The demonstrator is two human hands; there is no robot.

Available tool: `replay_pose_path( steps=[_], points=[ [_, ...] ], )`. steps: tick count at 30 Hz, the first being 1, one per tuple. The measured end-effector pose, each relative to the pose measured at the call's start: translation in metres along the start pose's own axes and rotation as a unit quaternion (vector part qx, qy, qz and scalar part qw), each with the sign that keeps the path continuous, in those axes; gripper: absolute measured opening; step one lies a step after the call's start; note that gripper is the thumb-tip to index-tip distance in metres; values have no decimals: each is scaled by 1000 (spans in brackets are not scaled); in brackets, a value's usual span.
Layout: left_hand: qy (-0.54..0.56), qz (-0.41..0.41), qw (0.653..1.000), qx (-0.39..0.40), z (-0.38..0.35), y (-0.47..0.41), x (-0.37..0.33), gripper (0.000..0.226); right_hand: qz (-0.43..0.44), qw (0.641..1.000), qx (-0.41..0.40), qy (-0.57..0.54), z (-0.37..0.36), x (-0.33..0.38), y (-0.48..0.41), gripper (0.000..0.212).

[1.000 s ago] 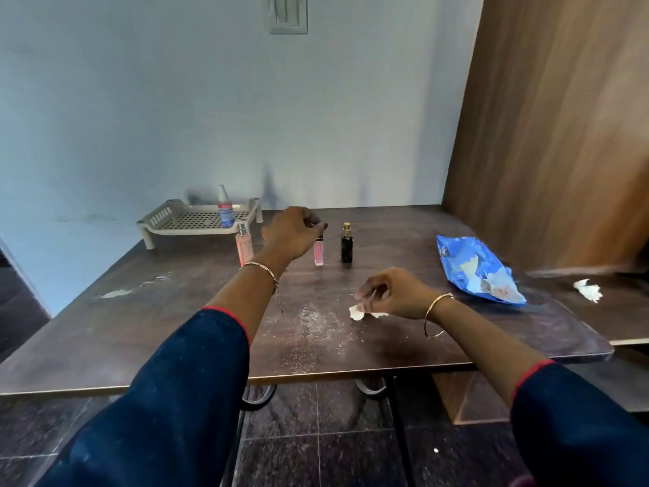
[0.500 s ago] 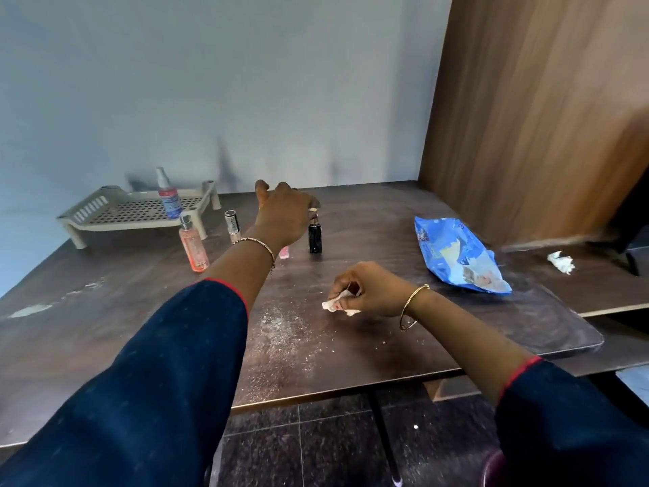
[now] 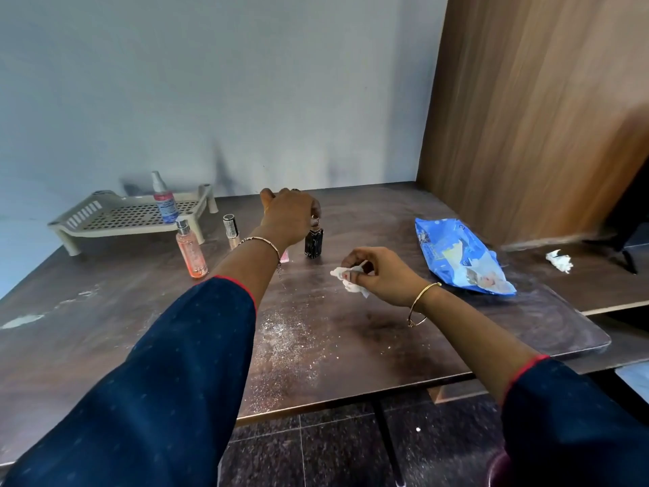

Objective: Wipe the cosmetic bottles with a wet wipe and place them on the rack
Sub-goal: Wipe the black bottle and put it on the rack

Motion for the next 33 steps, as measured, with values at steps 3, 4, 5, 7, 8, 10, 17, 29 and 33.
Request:
replay_pose_path(
  steps=[3,4,5,7,8,10,17,29,33],
  points=[
    [22,1,1000,-6,1,4,3,8,-12,1000,-20,-5,-1,-1,-7,7],
    [28,1,1000,-9,2,7,4,8,-20,999,-29,-16,0,-2,-8,6],
    [31,0,999,-11,4,9,4,8,-27,998,-41,-31,0,-2,-9,4],
    [42,-4,999,-9,8,14,4,9,-39,995,-76,-53,3,-3,-9,6],
    [56,-3,998,-3,10,16,4,10,-42,993,-98,-50,6,-3,-9,8],
    [104,1,994,29,16,24,6,10,-50,989,-139,-31,13,-1,-7,13],
    [369,0,923,108,27,71,-2,21,-89,950,-228,-194,17,14,25,20],
    [425,79,889,152,16,111,-11,17,-43,968,-243,-43,-12,44,48,14],
    [448,93,878,141,15,113,-17,19,11,968,-242,65,-13,50,47,13]
  ],
)
Point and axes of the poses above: each hand's wrist, its own y-axis away from the middle knuckle, its own z-axis out of the back of the hand, x = y × z, the point moved 6 cm from there along -y, towards the middle knuckle, and after that the axes turned 3 degrees about z, right-handed, at the moved point
